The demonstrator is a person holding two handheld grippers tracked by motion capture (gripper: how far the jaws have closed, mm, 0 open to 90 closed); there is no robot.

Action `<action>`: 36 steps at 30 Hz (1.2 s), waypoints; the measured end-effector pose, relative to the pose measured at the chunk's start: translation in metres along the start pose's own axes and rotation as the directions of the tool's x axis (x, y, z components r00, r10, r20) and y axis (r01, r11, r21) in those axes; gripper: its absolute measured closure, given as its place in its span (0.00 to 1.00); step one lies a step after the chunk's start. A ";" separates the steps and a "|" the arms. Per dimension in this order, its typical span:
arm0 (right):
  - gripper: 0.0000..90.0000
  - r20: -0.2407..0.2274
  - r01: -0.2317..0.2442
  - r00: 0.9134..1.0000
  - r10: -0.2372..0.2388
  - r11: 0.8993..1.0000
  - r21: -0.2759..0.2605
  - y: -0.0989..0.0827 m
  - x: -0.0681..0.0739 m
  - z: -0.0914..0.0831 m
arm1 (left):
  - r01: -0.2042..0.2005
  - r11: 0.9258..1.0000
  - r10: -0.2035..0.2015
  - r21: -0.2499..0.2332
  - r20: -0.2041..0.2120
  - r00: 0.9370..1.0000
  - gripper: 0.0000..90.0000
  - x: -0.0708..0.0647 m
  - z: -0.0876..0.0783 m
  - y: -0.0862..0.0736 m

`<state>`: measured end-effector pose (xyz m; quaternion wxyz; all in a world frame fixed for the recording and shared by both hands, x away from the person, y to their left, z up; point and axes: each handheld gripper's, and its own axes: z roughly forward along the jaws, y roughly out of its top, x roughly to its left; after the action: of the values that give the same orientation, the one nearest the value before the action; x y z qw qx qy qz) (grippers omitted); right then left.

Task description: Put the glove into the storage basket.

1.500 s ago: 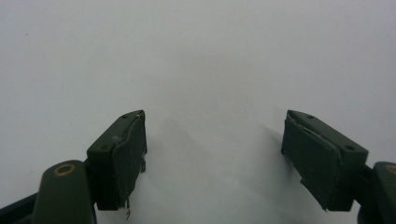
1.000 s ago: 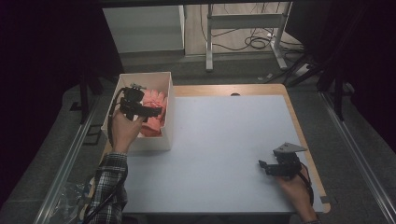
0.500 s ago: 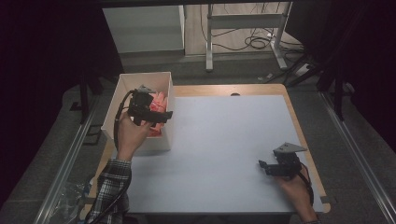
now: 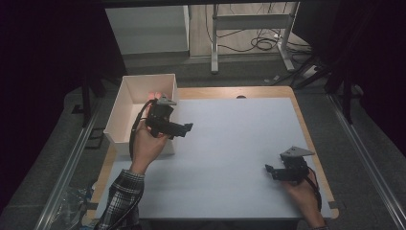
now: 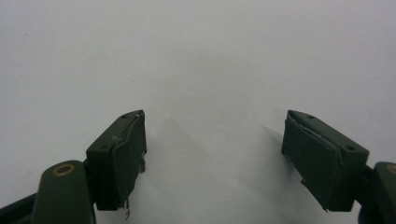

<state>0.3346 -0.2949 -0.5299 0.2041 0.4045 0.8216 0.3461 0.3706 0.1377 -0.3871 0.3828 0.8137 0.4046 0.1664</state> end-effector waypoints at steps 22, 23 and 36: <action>0.25 0.000 0.001 1.000 -0.001 1.000 0.001 0.000 0.000 0.000 | -0.099 0.995 0.099 -0.010 0.150 0.984 0.03 -0.067 0.051 0.005; 0.25 0.000 0.001 1.000 -0.001 1.000 0.001 0.000 0.000 0.000 | -0.108 0.994 0.109 -0.010 0.155 0.982 0.03 -0.072 0.057 0.002; 0.25 0.000 0.001 1.000 -0.001 1.000 0.001 0.000 0.000 0.000 | -0.103 0.994 0.097 0.022 0.203 0.974 0.03 -0.082 0.085 -0.030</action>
<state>0.3345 -0.2951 -0.5297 0.2042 0.4041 0.8220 0.3455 0.3532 0.0428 -0.4626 0.3999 0.8518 0.3247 0.0954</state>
